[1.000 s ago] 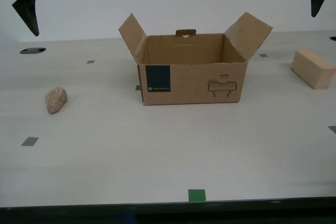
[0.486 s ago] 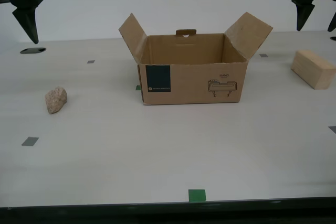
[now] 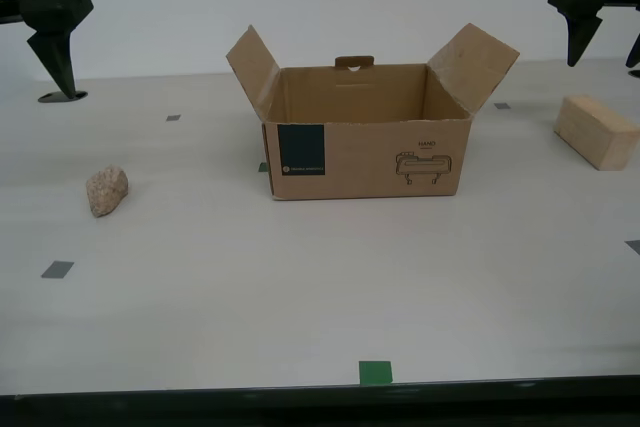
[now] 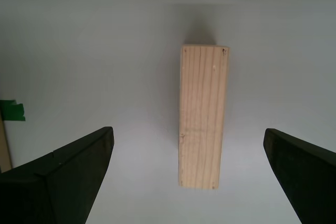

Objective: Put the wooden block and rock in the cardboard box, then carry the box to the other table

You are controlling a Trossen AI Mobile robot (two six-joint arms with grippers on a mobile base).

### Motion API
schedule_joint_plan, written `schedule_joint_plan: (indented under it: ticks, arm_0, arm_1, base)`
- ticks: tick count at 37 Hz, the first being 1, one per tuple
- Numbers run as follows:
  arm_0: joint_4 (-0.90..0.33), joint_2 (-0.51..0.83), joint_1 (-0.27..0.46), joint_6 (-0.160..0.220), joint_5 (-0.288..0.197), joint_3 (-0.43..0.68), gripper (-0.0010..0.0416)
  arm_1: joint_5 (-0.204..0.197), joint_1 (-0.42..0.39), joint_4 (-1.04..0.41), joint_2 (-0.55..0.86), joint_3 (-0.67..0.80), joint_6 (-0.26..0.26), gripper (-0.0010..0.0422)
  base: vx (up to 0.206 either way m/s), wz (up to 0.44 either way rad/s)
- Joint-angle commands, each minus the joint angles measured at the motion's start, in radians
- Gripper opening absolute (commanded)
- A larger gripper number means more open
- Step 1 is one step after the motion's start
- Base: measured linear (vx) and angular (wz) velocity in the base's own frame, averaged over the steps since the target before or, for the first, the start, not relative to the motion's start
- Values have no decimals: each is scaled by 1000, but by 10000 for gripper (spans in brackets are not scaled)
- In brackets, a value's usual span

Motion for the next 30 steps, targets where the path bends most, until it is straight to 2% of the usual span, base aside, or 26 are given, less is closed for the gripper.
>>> schedule_joint_plan:
  ticks: [1, 7, 11, 30]
  arm_0:
    - [60, 0, -4, -4, 2, -35, 398]
    - [76, 0, -4, -5, 5, -57, 399]
    - [79, 0, -4, -19, 5, -61, 399]
    - [136, 0, -6, -19, 6, -63, 398]
  arm_1:
    - [-2, 0, 3, 0, 0, -3, 398]
    - [-2, 0, 4, 0, 0, -2, 398]
    - [-2, 0, 4, 0, 0, -3, 398]
    - [-2, 0, 5, 0, 0, 5, 398]
  base:
    - [0, 0]
    - [0, 0]
    - [0, 0]
    - [0, 0]
